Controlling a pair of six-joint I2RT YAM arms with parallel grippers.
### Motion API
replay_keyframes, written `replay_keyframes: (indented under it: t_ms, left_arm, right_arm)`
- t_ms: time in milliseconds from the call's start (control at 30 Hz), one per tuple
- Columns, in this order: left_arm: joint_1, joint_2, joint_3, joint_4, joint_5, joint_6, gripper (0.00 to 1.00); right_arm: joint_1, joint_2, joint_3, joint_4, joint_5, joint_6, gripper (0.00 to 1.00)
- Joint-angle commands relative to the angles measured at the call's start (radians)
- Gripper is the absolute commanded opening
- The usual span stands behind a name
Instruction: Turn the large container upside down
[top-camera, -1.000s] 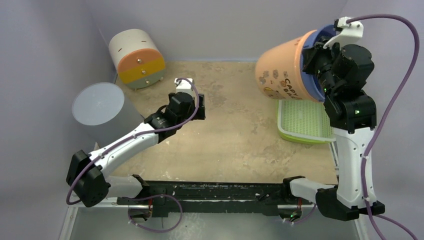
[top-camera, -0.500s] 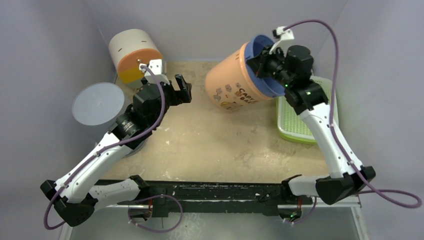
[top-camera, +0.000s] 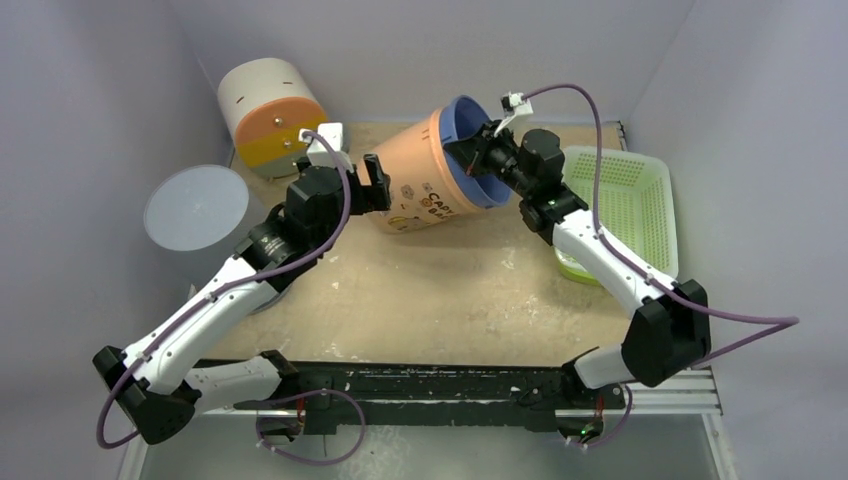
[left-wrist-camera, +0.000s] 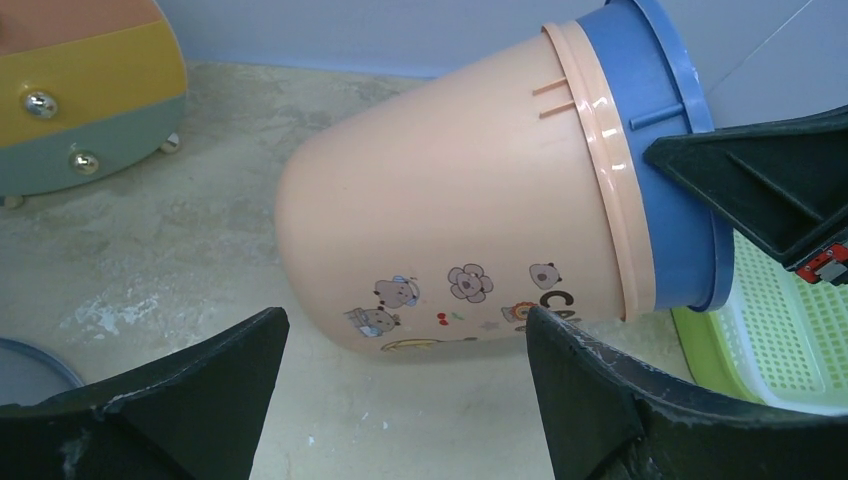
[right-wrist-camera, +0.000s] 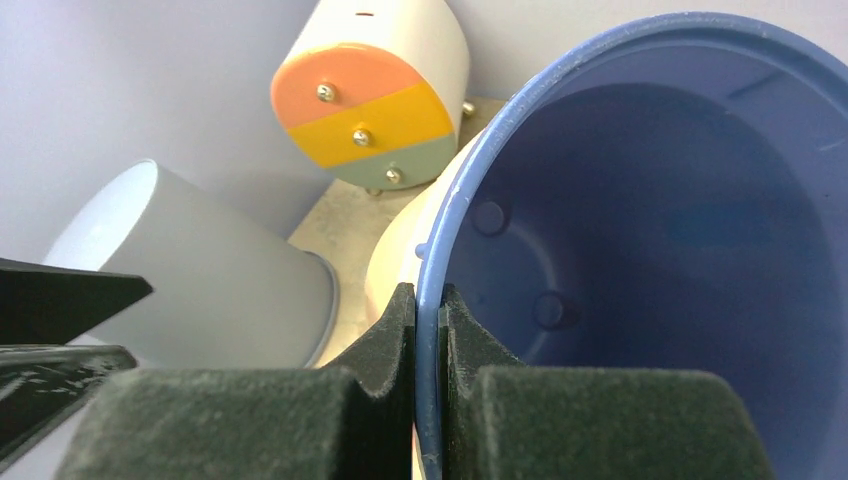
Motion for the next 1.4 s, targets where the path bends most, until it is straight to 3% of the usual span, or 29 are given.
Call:
replay_keyframes:
  t_ms: [0,467,900,1367]
  left_arm:
    - [-0.006,0.042,-0.028,0.110,0.019,0.004,0.86]
    - [-0.007,0.210,-0.036,0.363,0.026,-0.016,0.86]
    - [-0.014,0.335,0.026,0.431,0.055,-0.001,0.86]
    - [-0.026,0.466,0.007,0.411,-0.127,0.088,0.86]
  right_arm:
    - [0.025,0.009,-0.052,0.344,-0.041,0.084,0.00]
    - [0.058,0.062,-0.270,0.426,0.016,0.088,0.00]
    - [0.058,0.185,-0.448,0.560,-0.022,0.121,0.00]
    - [0.058,0.102,-0.466,0.447,-0.001,0.053,0.00]
